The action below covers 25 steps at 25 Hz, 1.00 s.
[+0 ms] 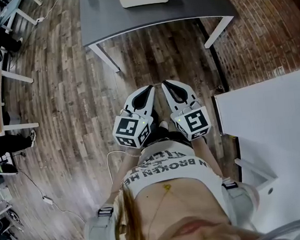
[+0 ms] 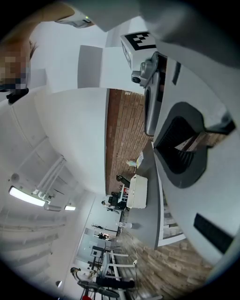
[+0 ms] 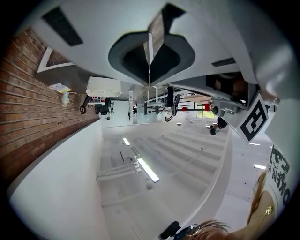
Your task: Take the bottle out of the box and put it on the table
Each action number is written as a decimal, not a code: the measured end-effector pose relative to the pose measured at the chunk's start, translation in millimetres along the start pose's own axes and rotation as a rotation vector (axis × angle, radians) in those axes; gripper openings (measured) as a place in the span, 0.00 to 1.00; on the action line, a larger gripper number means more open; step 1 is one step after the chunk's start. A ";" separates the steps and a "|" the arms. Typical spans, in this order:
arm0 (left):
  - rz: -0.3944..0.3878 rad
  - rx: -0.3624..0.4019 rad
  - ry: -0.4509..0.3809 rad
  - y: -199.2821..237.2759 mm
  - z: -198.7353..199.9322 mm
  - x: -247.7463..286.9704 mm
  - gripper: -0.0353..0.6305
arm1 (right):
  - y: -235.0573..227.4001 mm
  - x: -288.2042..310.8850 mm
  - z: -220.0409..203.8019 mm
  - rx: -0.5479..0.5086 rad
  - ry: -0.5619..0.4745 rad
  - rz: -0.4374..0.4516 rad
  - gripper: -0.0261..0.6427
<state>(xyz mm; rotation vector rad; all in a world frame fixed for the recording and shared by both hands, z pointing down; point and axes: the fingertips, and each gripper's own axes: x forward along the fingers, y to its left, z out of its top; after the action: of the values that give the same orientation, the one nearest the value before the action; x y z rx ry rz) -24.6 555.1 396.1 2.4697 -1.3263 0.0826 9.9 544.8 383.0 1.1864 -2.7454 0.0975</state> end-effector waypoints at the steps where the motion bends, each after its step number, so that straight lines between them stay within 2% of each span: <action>1: -0.004 0.000 0.000 4.7 1.8 4.5 0.06 | -2.4 4.8 0.6 0.001 0.000 -0.003 0.06; 6: -0.038 0.006 -0.004 32.4 17.9 32.0 0.06 | -19.8 36.4 11.3 0.002 -0.003 -0.031 0.06; 11: -0.104 0.028 0.003 55.4 33.2 64.6 0.06 | -39.2 70.6 20.3 0.001 -0.001 -0.072 0.05; 16: -0.143 0.033 0.012 81.3 43.2 91.4 0.06 | -55.3 110.2 23.3 -0.003 -0.006 -0.075 0.06; 25: -0.166 0.032 0.032 135.8 56.0 112.8 0.06 | -71.7 170.6 29.3 -0.012 0.014 -0.115 0.05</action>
<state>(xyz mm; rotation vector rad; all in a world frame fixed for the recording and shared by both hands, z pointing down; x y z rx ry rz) -78.2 377.9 402.5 2.5838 -1.1099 0.1039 -56.6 369.6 381.8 1.3316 -2.6549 0.0759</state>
